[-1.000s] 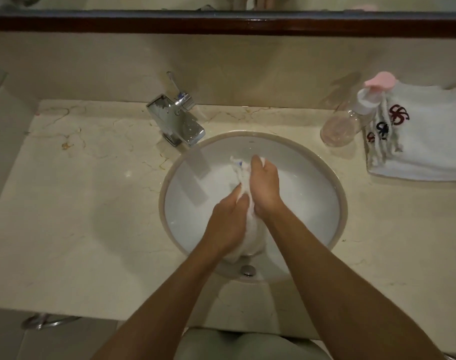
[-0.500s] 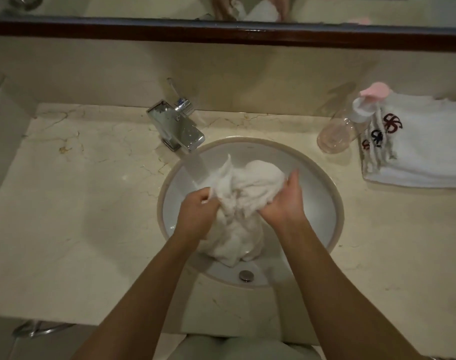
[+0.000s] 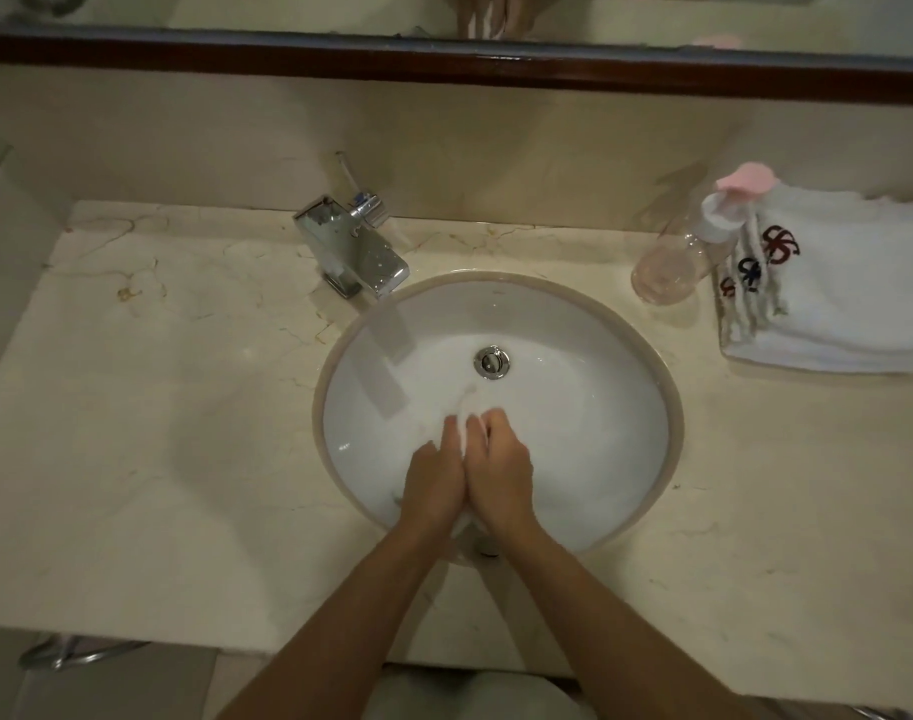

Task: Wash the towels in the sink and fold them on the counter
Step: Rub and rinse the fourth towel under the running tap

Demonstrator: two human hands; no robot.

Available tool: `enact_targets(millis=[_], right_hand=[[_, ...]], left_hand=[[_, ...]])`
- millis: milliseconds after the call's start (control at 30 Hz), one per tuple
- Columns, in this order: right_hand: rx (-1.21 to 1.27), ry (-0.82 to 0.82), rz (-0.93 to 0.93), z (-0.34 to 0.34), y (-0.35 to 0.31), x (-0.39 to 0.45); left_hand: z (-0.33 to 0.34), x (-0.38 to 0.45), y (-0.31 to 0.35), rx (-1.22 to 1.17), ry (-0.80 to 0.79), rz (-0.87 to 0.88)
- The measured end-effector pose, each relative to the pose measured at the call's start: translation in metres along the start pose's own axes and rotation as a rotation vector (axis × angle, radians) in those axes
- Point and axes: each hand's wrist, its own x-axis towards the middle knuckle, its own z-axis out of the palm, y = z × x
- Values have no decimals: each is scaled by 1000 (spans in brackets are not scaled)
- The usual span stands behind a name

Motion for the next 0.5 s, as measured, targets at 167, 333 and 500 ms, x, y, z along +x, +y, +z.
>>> enact_targets(millis=[167, 333, 500], right_hand=[[294, -46, 177, 0, -29, 37], [230, -2, -47, -12, -52, 44], [319, 23, -56, -64, -51, 72]], left_hand=[[-19, 10, 47, 94, -23, 269], [-24, 11, 64, 2, -57, 258], [-18, -7, 32, 244, -181, 450]])
